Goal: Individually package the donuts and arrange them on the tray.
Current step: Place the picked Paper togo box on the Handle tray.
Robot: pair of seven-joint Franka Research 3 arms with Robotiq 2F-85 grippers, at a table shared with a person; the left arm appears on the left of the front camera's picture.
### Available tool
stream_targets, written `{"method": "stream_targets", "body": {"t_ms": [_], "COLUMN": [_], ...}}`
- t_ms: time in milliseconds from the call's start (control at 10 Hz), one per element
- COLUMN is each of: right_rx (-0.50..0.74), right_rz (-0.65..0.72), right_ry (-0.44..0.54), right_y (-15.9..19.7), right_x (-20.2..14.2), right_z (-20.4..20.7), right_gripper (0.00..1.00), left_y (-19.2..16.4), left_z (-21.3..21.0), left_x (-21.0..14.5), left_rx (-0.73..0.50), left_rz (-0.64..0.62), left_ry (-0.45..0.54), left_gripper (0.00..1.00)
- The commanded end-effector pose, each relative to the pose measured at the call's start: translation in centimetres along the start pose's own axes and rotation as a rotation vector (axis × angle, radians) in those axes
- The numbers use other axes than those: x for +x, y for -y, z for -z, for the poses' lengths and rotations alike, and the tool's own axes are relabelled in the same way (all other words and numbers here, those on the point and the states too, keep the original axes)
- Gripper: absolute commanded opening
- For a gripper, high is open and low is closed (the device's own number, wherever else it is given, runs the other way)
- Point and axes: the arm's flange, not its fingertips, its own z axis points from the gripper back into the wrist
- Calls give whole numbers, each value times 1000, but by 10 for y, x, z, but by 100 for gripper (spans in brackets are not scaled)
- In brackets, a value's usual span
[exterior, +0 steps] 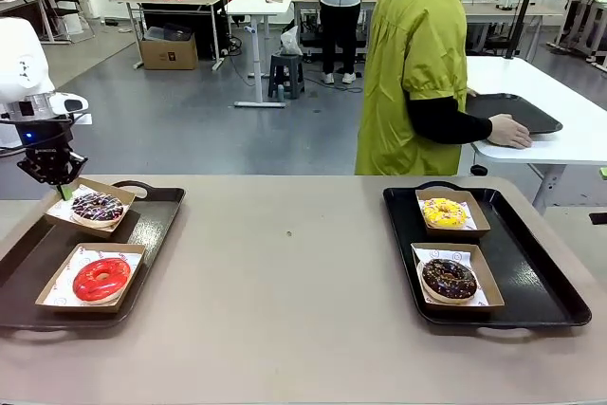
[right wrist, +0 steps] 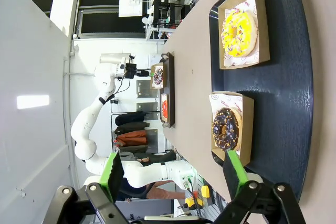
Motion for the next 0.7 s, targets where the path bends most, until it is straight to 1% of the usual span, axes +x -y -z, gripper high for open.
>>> {"method": "stream_targets", "body": {"t_ms": [0,200,300,500,600], "right_rx": [4,4,4,4,4], "right_rz": [-7,-7,-7,-7,-7], "right_ry": [9,9,9,9,9], "right_y": [-3,-3,-3,-3,-3], "right_x": [-4,-4,-4,-4,-4], "right_z": [2,2,2,2,2], "right_gripper": [100,100,100,100,100], "left_y": [-3,-2,-2,-2,-2], "left_z": [-1,1,1,1,-2], "left_x": [5,5,7,5,4], "left_rx": [-26,-26,-23,-28,-32], "left_rz": [10,14,16,17,20], "left_ry": [4,-3,-8,-12,-9], "left_gripper": [31,91,100,100,92]}}
